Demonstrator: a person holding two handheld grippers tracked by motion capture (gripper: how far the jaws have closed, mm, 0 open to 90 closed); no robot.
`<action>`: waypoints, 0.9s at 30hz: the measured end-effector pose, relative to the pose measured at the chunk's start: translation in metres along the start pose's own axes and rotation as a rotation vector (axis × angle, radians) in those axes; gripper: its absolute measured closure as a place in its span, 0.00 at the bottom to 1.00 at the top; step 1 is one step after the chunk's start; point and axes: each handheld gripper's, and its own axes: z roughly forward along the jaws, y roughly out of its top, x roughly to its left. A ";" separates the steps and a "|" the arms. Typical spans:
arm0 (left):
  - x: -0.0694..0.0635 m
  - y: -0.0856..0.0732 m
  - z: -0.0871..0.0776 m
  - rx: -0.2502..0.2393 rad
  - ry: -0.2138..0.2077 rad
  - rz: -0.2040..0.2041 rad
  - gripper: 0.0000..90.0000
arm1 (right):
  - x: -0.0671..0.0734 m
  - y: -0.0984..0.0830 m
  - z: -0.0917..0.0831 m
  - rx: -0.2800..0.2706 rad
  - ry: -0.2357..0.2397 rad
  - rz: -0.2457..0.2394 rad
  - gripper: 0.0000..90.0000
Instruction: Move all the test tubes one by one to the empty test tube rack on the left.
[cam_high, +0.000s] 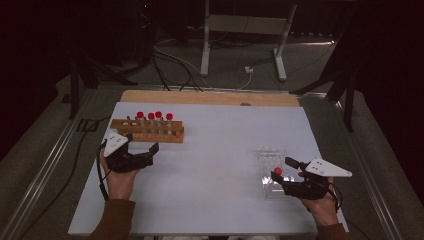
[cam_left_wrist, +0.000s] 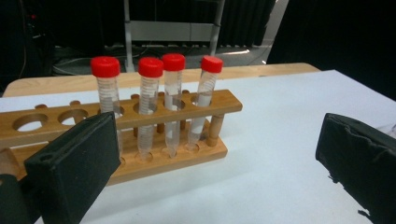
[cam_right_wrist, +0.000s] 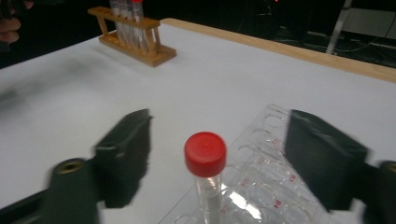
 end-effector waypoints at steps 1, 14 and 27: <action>-0.001 0.000 0.000 -0.004 -0.001 -0.003 0.01 | 0.001 -0.001 0.000 0.003 0.005 -0.001 0.37; 0.000 -0.002 -0.008 -0.013 0.005 -0.014 0.01 | 0.002 -0.014 0.009 0.072 0.027 -0.023 0.74; 0.000 -0.001 -0.012 -0.021 0.009 -0.014 0.01 | 0.001 -0.014 0.010 0.098 0.002 -0.036 0.82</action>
